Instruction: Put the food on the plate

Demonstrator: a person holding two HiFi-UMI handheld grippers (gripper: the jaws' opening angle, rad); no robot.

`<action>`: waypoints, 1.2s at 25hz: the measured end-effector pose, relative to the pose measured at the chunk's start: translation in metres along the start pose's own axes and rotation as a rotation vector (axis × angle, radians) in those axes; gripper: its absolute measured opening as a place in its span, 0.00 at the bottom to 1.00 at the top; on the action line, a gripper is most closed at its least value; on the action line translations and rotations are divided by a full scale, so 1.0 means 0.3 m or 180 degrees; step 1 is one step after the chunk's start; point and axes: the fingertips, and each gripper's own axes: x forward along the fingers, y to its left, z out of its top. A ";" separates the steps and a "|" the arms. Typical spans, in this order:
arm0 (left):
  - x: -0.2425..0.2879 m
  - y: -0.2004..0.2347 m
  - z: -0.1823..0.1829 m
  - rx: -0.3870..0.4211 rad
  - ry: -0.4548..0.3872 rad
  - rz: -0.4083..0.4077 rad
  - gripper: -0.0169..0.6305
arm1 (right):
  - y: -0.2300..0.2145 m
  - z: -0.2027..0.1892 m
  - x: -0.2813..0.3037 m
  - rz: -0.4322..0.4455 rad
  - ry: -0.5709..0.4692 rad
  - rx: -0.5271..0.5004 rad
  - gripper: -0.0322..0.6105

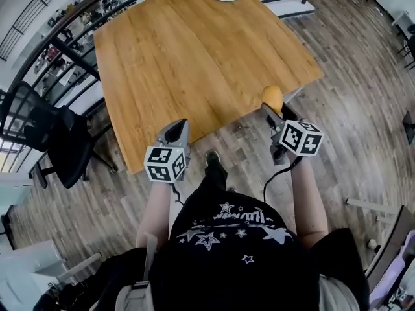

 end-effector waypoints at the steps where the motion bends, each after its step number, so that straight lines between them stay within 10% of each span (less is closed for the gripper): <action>1: 0.032 0.016 0.017 0.0004 -0.0015 -0.0020 0.02 | -0.015 0.024 0.019 -0.0033 -0.0018 -0.0013 0.53; 30: 0.498 0.441 0.461 -0.0020 -0.0413 -0.0224 0.02 | -0.092 0.626 0.554 -0.0376 -0.0374 -0.0347 0.53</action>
